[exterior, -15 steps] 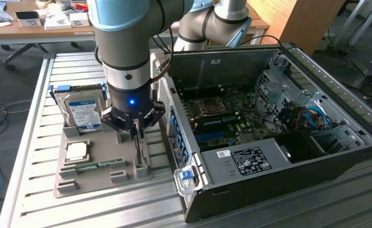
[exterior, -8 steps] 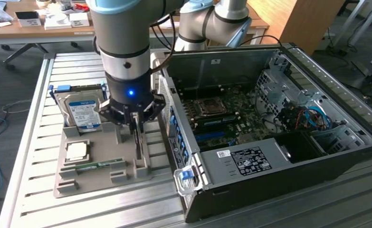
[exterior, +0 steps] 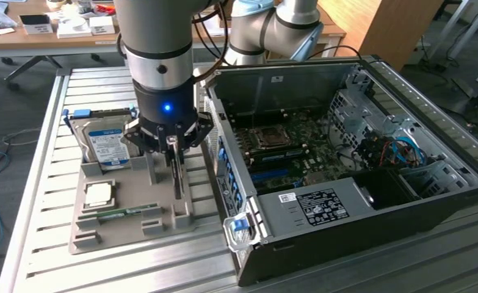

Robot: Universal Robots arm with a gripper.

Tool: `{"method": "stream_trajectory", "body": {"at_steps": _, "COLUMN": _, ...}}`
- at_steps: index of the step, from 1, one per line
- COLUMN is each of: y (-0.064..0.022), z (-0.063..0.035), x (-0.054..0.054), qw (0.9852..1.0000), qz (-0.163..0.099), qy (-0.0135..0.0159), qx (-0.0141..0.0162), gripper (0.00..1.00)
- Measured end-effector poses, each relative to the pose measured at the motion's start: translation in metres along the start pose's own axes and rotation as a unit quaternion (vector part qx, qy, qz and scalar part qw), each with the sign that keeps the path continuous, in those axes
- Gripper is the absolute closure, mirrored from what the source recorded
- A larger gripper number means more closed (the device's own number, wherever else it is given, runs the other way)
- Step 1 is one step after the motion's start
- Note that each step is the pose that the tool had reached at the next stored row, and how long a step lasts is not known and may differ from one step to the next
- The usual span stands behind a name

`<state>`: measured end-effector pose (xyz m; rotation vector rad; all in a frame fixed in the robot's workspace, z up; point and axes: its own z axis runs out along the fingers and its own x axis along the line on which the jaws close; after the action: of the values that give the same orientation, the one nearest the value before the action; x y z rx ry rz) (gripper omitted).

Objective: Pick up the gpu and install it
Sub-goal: 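Pick up the gpu and move the gpu toward the slot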

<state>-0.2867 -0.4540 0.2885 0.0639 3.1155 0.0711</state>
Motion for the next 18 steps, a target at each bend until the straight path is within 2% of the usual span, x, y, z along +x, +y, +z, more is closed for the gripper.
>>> {"method": "stream_trajectory", "body": {"at_steps": 9, "y": 0.0000, "z": -0.0010, "x": 0.000, "qw": 1.0000, "qz": 0.000, "qy": 0.0002, "qx": 0.0003, "gripper": 0.73}}
{"method": "stream_trajectory", "body": {"at_steps": 18, "y": 0.0007, "z": -0.0156, "x": 0.000, "qw": 1.0000, "qz": 0.000, "qy": 0.0001, "qx": 0.0001, "gripper": 0.73}}
